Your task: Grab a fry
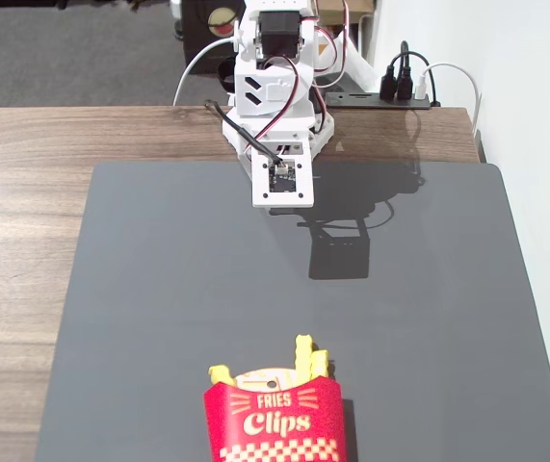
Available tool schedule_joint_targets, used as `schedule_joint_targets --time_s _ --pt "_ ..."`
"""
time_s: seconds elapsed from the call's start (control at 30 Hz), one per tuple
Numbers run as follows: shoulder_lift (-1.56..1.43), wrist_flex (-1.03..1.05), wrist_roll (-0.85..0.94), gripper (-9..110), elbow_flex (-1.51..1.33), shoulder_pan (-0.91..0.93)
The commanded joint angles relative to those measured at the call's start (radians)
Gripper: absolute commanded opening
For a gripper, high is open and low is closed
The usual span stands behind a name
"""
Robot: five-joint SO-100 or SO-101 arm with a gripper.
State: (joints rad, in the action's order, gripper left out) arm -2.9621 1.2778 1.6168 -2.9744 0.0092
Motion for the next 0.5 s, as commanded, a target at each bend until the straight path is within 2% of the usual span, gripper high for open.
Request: schedule_joint_targets --time_s 0.0,0.47 --pt "0.057 -0.04 0.06 0 0.006 0.014" --pt "0.129 -0.057 0.061 0 0.049 0.023"
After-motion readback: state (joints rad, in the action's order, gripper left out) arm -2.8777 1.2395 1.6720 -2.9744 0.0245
